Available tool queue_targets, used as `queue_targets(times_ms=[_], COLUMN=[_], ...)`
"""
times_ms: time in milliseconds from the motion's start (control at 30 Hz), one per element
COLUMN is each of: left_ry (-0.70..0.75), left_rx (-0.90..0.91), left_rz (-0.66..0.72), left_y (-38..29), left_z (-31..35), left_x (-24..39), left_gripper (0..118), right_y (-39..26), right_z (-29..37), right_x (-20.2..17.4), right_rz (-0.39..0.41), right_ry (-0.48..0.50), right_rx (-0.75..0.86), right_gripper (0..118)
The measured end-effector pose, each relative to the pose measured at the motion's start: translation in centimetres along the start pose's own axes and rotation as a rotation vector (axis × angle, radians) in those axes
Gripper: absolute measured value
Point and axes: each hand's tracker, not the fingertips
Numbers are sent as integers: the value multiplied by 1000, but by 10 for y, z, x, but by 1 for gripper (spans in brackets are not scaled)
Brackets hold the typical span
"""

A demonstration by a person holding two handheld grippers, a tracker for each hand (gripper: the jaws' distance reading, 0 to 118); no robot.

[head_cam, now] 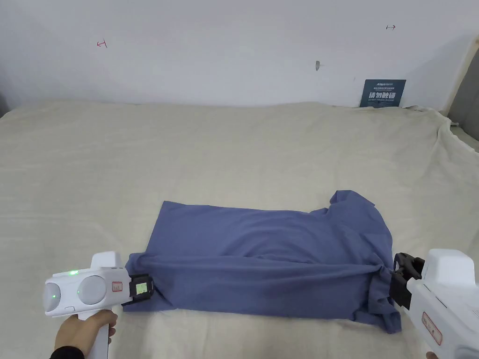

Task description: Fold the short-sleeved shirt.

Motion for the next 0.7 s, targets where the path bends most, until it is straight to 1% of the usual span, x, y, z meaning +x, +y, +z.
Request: queue_targets(times_ms=[200,233,267,300,333,367,400,467,533,633,667,700], left_ry=[36,39,42,30,3,24,28,-10,-5,-35,-49,-53], left_rx=[-67,-77,-88,-108,-128,-110,-91,-96,-84,-30,-21,-16], left_rz=[2,-1,-7,-16,-20,-32,-55,-68,-77,-69,-77,-83], left_y=[-4,-5,-7,-9,-11,-13,-15,-14,-15,-12,-10,-9], left_z=[-33,-37,-40,-41,-44,-43,-41,-41,-37,-24,-20,-16], left_x=[-4,-3,-3,-2,-1,2,3,5,6,2,-1,-1], left_gripper=[82,71,51,35,28,16,9,7,3,3,3,2], right_y=[-4,-5,-6,-6,-8,-9,-9,-13,-18,-31,-37,-42], right_z=[-11,-13,-14,-15,-16,-17,-18,-21,-28,-41,-48,-53], right_x=[2,2,3,3,4,5,6,9,15,25,29,31], right_rz=[-4,-6,-7,-9,-13,-17,-20,-28,-42,-69,-74,-78], right_ry=[-2,-2,-2,-3,-4,-4,-5,-15,-30,-40,-47,-43], right_rx=[-31,-37,-43,-47,-51,-55,-59,-72,-107,-194,-222,-251], right_gripper=[0,0,0,0,0,0,0,0,0,1,4,14])
